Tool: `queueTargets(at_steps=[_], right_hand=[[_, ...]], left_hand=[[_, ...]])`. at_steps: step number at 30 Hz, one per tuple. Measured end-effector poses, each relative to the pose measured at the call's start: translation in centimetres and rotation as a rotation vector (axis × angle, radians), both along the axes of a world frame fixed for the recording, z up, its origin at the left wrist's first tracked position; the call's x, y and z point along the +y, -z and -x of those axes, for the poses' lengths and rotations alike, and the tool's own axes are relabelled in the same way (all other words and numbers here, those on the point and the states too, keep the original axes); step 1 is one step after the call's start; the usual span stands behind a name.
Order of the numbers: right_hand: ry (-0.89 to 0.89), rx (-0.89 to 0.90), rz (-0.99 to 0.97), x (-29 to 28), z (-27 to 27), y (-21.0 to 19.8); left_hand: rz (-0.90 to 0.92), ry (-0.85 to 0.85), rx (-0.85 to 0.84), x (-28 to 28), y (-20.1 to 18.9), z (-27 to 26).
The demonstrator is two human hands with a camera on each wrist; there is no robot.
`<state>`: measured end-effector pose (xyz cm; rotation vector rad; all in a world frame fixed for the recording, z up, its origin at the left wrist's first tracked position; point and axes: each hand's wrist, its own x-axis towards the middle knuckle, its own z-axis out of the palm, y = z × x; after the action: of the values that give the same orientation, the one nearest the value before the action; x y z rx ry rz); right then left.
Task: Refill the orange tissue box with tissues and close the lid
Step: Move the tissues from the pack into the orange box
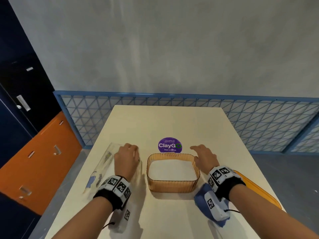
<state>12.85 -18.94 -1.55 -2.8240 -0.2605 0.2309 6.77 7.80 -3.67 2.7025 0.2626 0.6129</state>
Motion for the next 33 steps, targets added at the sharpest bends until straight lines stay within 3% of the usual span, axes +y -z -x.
queueTargets(at_steps=[3, 5, 7, 21, 30, 33], right_hand=[[0.007, 0.213, -0.028, -0.2, 0.3, 0.0], [0.008, 0.24, -0.046, 0.0, 0.6, -0.3], [0.018, 0.242, -0.047, 0.3, 0.8, -0.2], [0.053, 0.245, -0.02, -0.1, 0.5, 0.5], [0.008, 0.229, 0.05, -0.1, 0.5, 0.7], [-0.023, 0.245, 0.07, -0.2, 0.2, 1.0]], left_hand=[[0.069, -0.199, 0.31, 2.1, 1.8, 0.5], [0.068, -0.246, 0.567, 2.6, 3.1, 0.6], [0.05, -0.251, 0.667, 2.5, 4.1, 0.7], [0.026, -0.289, 0.685, 1.5, 5.8, 1.0], [-0.172, -0.246, 0.743, 1.6, 5.6, 1.2], [-0.162, -0.207, 0.714, 2.4, 4.4, 1.1]])
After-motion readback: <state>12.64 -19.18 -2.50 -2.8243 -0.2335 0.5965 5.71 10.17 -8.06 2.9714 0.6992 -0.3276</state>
